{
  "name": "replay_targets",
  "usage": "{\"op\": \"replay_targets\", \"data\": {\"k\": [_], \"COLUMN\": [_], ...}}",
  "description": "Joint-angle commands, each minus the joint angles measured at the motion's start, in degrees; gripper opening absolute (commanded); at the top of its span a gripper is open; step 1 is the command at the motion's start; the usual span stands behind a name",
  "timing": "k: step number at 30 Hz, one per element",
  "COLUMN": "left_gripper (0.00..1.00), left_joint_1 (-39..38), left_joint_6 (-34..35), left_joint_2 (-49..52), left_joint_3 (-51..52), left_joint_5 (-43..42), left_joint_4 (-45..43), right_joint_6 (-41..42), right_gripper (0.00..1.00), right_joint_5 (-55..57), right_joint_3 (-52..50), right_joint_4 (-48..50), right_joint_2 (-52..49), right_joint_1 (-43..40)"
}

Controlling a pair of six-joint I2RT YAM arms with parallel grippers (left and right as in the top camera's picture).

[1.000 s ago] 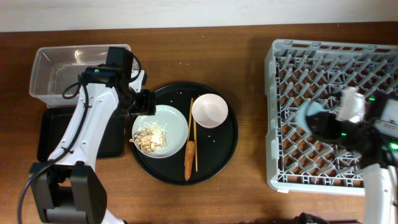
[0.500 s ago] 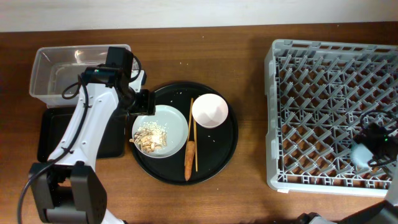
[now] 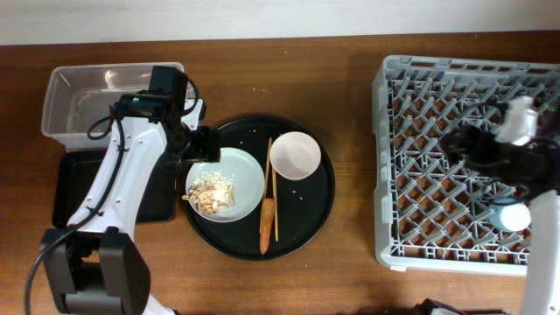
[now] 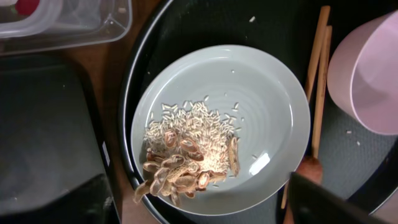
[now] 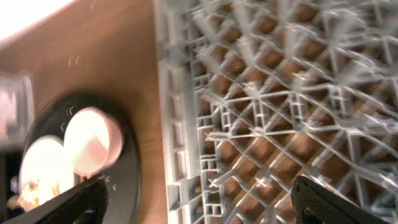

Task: Sort waste into correct bins and load items into the dishwasher rack
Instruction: 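Place the blue cup into the dish rack with the right gripper, then grasp the pink bowl rim with the right gripper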

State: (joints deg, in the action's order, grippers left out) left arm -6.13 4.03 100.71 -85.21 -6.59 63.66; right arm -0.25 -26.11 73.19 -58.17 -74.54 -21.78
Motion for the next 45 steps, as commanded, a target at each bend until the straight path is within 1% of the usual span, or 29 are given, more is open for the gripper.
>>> {"op": "replay_targets", "data": {"k": [1, 2, 4, 5, 6, 7, 10, 11, 12, 14, 15, 18, 20, 23, 24, 25, 29, 40, 45], "left_gripper": [0.97, 0.98, 0.99, 0.99, 0.99, 0.99, 0.99, 0.99, 0.99, 0.99, 0.99, 0.99, 0.99, 0.99, 0.99, 0.99, 0.99, 0.99, 0.99], "left_joint_1": [0.3, 0.3, 0.3, 0.3, 0.3, 0.3, 0.3, 0.3, 0.3, 0.3, 0.3, 0.3, 0.3, 0.3, 0.3, 0.3, 0.3, 0.3, 0.3], "left_joint_6": [-0.4, -0.4, -0.4, -0.4, -0.4, -0.4, -0.4, -0.4, -0.4, -0.4, -0.4, -0.4, -0.4, -0.4, -0.4, -0.4, -0.4, -0.4, -0.4], "left_joint_2": [-1.5, -1.5, -1.5, -1.5, -1.5, -1.5, -1.5, -1.5, -1.5, -1.5, -1.5, -1.5, -1.5, -1.5, -1.5, -1.5, -1.5, -1.5, -1.5], "left_joint_3": [-0.3, -0.3, -0.3, -0.3, -0.3, -0.3, -0.3, -0.3, -0.3, -0.3, -0.3, -0.3, -0.3, -0.3, -0.3, -0.3, -0.3, -0.3, -0.3], "left_joint_5": [0.4, 0.4, 0.4, 0.4, 0.4, 0.4, 0.4, 0.4, 0.4, 0.4, 0.4, 0.4, 0.4, 0.4, 0.4, 0.4, 0.4, 0.4, 0.4], "left_joint_4": [0.1, 0.1, 0.1, 0.1, 0.1, 0.1, 0.1, 0.1, 0.1, 0.1, 0.1, 0.1, 0.2, 0.4, 0.5, 0.5, 0.5, 0.5, 0.5], "right_joint_6": [-4.3, -4.2, -3.8, -3.3, 0.7, 5.5, 15.2, 16.9, 18.8, 20.3, 20.3, 20.6, 23.7, 23.8, 25.7, 26.3, 26.3, 25.6, 25.6], "right_gripper": [0.87, 0.87, 0.87, 0.84, 0.83, 0.78, 0.67, 0.64, 0.58, 0.51, 0.4, 0.26, 0.13, 0.12, 0.07, 0.06, 0.04, 0.05, 0.06], "right_joint_5": [0.5, 4.0, 5.8, 5.9, 6.4, 6.9, 6.9, 6.9, 6.9, 6.9, 6.9, 8.9, 12.2, 12.7, 14.9, 16.0, 16.0, 15.4, 15.9], "right_joint_3": [0.5, 0.5, 0.5, 0.5, 0.5, 0.5, 0.5, 0.5, 0.5, 0.5, 0.5, 0.5, 0.4, 0.3, 0.3, 0.3, 0.3, 0.1, -2.1], "right_joint_4": [2.9, 4.5, 6.8, 8.2, 10.3, 12.4, 16.5, 17.5, 18.4, 19.9, 20.8, 21.4, 20.5, 20.0, 18.8, 18.0, 18.1, 18.7, 22.9], "right_joint_2": [-2.3, -4.3, -8.9, -11.5, -15.0, -19.2, -27.6, -29.6, -31.5, -33.8, -34.7, -34.9, -34.9, -34.9, -34.9, -34.9, -34.9, -34.9, -35.0], "right_joint_1": [17.4, 23.7, 32.2, 35.3, 37.9, 39.8, 41.7, 42.0, 42.2, 42.2, 42.2, 42.2, 42.2, 42.2, 42.2, 42.2, 42.2, 43.5, 46.9]}}
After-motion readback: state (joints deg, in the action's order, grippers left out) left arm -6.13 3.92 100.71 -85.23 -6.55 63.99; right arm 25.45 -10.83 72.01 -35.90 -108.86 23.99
